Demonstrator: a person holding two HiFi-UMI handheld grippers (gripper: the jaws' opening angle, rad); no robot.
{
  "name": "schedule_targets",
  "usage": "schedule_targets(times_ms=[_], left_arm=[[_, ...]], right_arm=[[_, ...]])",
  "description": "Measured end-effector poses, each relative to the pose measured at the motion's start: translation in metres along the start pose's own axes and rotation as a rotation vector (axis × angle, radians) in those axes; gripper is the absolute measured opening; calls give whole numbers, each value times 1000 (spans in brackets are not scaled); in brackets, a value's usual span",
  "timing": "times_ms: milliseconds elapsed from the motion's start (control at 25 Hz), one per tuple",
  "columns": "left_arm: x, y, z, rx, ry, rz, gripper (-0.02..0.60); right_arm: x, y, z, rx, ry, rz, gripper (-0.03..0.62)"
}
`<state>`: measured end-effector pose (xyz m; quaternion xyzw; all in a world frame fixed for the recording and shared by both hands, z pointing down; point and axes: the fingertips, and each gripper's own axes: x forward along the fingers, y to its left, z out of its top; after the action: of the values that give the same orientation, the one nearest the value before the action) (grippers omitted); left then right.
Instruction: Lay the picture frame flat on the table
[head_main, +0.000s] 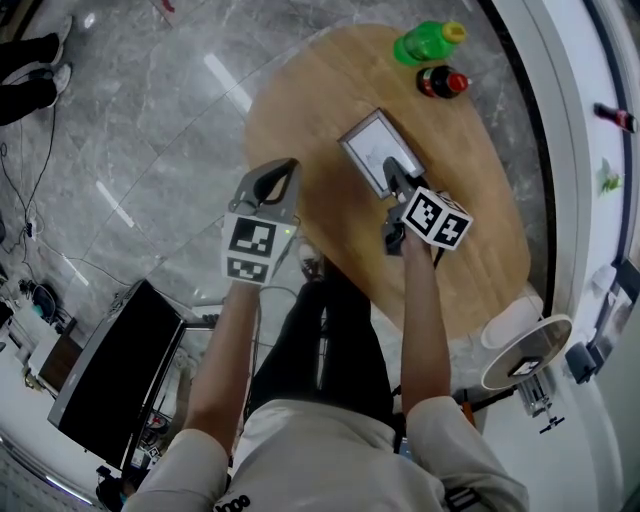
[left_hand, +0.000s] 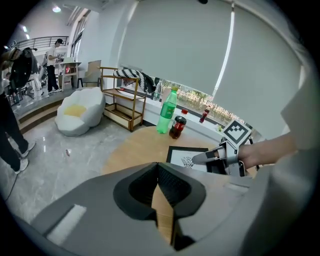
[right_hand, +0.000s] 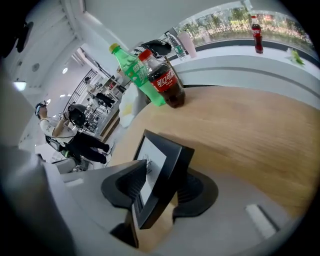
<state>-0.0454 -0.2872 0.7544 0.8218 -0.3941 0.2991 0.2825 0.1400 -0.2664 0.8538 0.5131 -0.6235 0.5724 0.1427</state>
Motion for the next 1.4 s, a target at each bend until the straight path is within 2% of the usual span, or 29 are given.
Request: schedule_targets(times_ms=[240, 560, 760, 960, 1400], left_arm=[[0, -1, -1, 3, 3, -4, 11], [1, -5, -3, 7, 10, -5, 11], [2, -7, -6, 7, 17, -12, 11], [3, -9, -7, 8, 17, -19, 11], [-2, -8, -11, 11, 16, -19, 11]], right_arm=[[1, -17, -14, -38, 51, -87, 235], [0, -30, -27, -51, 89, -143, 276], [1, -29, -28, -78, 94, -152, 285], [4, -26, -35, -189, 142, -164, 329], [-5, -36, -40, -167, 138, -175, 364]])
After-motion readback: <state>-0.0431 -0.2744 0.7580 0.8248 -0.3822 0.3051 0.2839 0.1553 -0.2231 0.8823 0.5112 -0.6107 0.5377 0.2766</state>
